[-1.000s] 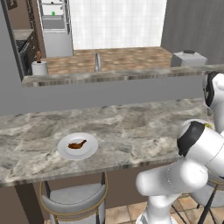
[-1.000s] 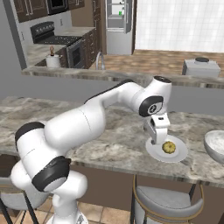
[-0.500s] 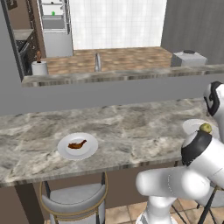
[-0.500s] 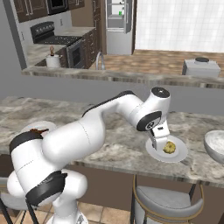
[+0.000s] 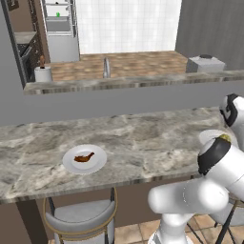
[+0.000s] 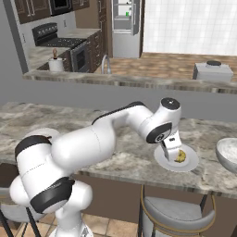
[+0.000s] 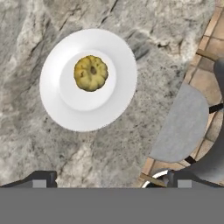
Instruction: Pick the chicken drumstick and squash from their plates and place them in the bowl. Then put the bowl in the fridge.
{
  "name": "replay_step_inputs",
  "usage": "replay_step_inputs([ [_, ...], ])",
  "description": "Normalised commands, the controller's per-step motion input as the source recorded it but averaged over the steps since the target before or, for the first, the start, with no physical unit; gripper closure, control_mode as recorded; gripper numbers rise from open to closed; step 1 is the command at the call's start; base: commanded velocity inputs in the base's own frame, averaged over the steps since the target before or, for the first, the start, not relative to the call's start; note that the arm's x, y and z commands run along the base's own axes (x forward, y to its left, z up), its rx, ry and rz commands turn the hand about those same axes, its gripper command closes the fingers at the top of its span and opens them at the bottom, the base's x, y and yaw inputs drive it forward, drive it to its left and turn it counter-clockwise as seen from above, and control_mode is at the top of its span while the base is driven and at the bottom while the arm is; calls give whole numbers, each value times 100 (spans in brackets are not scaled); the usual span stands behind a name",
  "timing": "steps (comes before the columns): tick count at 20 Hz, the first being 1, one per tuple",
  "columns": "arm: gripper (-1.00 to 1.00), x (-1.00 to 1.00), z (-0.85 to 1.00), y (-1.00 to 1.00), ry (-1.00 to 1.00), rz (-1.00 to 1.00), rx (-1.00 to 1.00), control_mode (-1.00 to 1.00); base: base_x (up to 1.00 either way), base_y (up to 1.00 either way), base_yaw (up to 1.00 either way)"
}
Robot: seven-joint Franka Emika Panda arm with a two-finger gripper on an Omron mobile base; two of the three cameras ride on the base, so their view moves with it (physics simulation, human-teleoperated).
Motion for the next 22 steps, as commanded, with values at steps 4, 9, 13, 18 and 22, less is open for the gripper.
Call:
replay_step_inputs([
  [4, -100, 8, 0, -17, 4, 0, -8, -100, 0, 0, 0],
  [9, -100, 8, -5, -18, -1, 0, -2, -100, 0, 0, 0],
  [13, -100, 12, -10, -14, 0, 0, 0, -100, 0, 0, 0],
  [18, -100, 19, -13, -10, 0, 0, 0, -100, 0, 0, 0],
  [22, -100, 21, -12, -8, 0, 0, 0, -100, 0, 0, 0],
])
